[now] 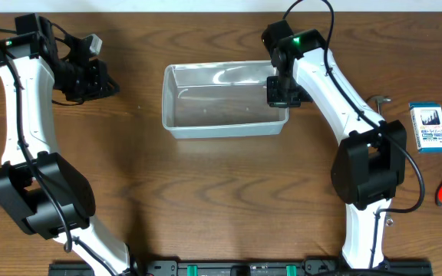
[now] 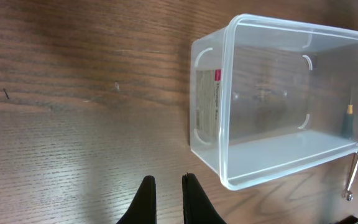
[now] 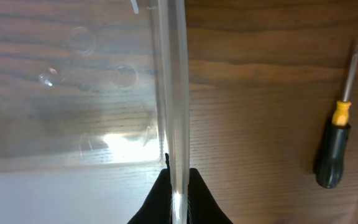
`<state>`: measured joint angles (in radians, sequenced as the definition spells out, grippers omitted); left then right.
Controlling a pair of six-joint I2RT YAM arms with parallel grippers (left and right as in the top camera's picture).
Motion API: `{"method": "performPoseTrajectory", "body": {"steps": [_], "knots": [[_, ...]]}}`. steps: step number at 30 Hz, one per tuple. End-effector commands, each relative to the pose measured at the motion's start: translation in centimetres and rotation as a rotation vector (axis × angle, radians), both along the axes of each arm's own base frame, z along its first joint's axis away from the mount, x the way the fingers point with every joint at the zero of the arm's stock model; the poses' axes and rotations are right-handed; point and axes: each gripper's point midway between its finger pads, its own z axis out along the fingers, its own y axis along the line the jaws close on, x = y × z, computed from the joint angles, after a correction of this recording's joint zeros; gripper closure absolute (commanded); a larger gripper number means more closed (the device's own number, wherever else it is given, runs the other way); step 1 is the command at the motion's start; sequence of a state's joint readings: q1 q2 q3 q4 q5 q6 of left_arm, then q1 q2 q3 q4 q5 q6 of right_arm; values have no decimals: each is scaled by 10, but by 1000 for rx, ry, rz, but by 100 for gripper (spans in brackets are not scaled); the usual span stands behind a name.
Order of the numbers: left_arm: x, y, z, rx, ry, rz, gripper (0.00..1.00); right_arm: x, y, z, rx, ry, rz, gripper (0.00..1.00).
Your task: Pack container
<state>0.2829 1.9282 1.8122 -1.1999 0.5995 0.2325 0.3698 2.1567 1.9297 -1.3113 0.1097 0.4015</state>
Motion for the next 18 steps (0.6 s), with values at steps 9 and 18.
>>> {"method": "performPoseTrajectory", "body": {"steps": [9, 18], "knots": [[-2, -3, -4, -18, 19, 5, 94, -10, 1, 0, 3, 15, -30, 99], [-2, -3, -4, -18, 19, 5, 95, -18, -3, -20, -8, 45, -67, 99]]}}
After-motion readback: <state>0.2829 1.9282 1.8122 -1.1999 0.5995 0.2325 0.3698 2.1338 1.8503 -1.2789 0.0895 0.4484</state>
